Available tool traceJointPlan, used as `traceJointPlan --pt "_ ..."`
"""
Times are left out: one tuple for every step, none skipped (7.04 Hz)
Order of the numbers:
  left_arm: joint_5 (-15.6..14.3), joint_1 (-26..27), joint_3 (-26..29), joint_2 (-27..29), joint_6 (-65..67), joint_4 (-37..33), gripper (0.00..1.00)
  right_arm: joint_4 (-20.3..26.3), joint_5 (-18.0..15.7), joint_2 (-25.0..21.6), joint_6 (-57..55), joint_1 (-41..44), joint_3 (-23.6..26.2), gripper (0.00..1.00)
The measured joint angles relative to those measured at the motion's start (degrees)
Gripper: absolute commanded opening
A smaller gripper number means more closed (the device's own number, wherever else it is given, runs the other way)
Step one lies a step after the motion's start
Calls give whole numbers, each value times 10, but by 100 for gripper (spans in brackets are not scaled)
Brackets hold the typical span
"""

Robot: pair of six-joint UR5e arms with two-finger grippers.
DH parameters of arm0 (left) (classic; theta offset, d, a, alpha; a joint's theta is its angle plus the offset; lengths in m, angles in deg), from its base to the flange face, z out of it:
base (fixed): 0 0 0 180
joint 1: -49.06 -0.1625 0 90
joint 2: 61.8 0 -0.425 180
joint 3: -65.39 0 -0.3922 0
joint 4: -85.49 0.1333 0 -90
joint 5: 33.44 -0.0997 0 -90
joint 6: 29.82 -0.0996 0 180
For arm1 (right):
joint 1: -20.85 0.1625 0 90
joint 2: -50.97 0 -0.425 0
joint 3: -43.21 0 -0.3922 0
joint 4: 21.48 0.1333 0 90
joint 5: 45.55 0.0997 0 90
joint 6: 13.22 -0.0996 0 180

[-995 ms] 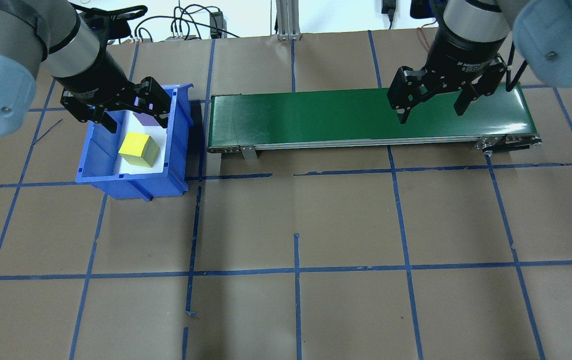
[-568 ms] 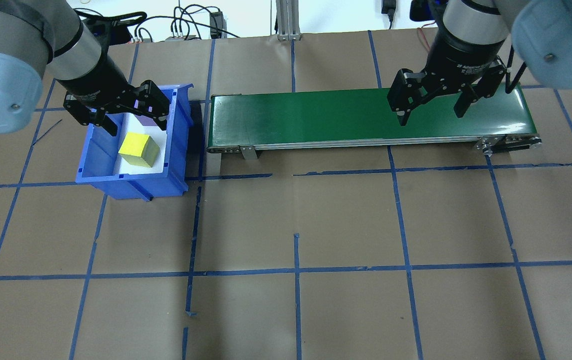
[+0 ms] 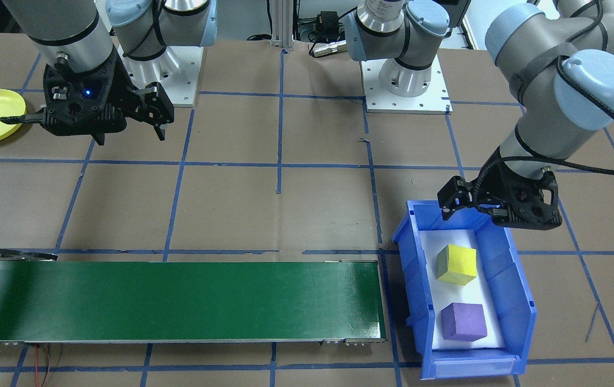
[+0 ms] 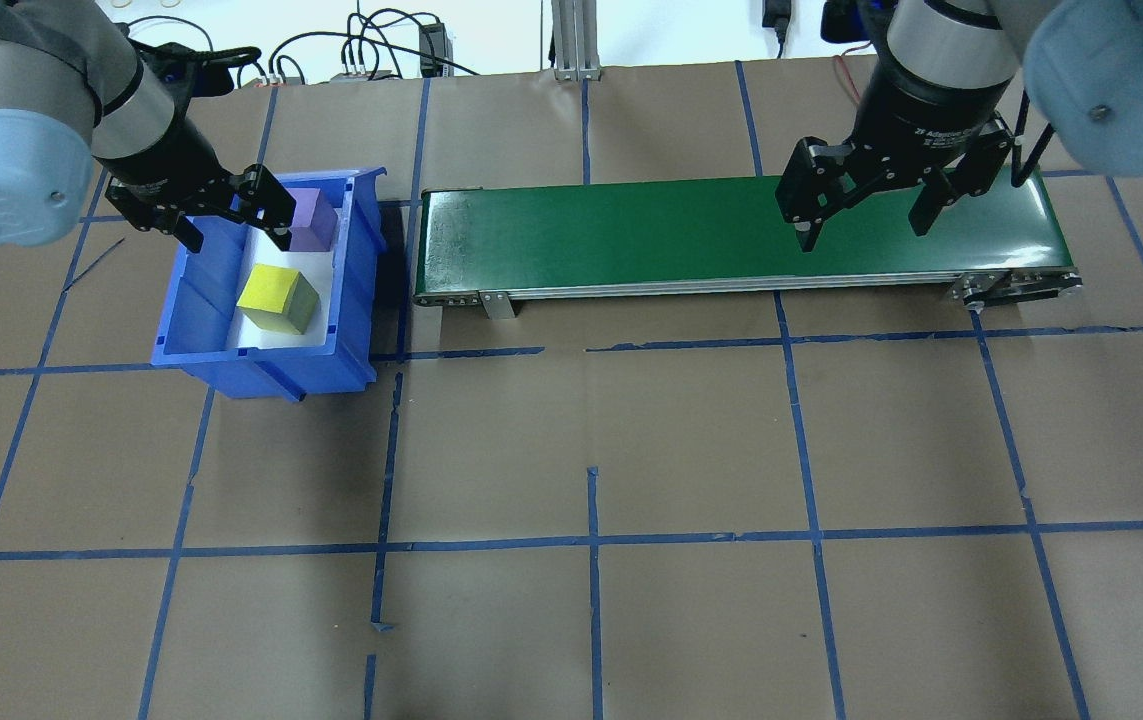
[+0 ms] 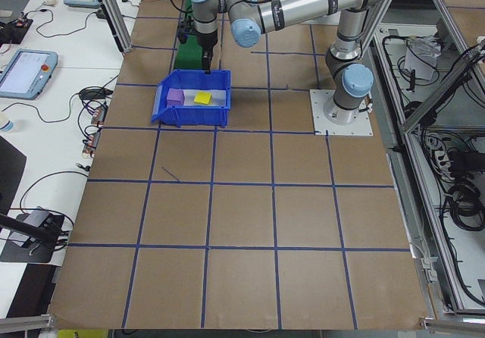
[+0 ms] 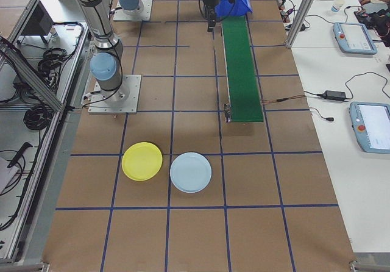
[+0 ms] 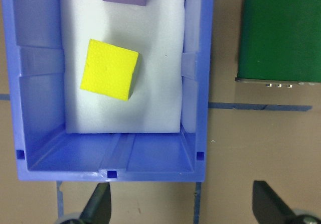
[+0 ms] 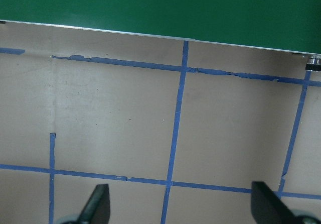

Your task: Move block left to right into plate

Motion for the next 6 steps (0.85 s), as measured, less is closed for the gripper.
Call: traceJointPlan --pt "-1 -9 0 20 -15 19 100 0 0 0 0 0 0 100" --pt "-1 -14 -1 43 -34 33 100 1 0 0 0 0 0 100" --pt "-5 -15 -3 66 -68 47 100 1 0 0 0 0 0 100" --pt "-14 -15 -5 85 -105 66 100 0 0 0 0 0 0 100" --pt "-22 -16 -8 98 -123 79 100 1 0 0 0 0 0 100" --pt "-26 -16 -9 108 -130 87 100 1 0 0 0 0 0 100"
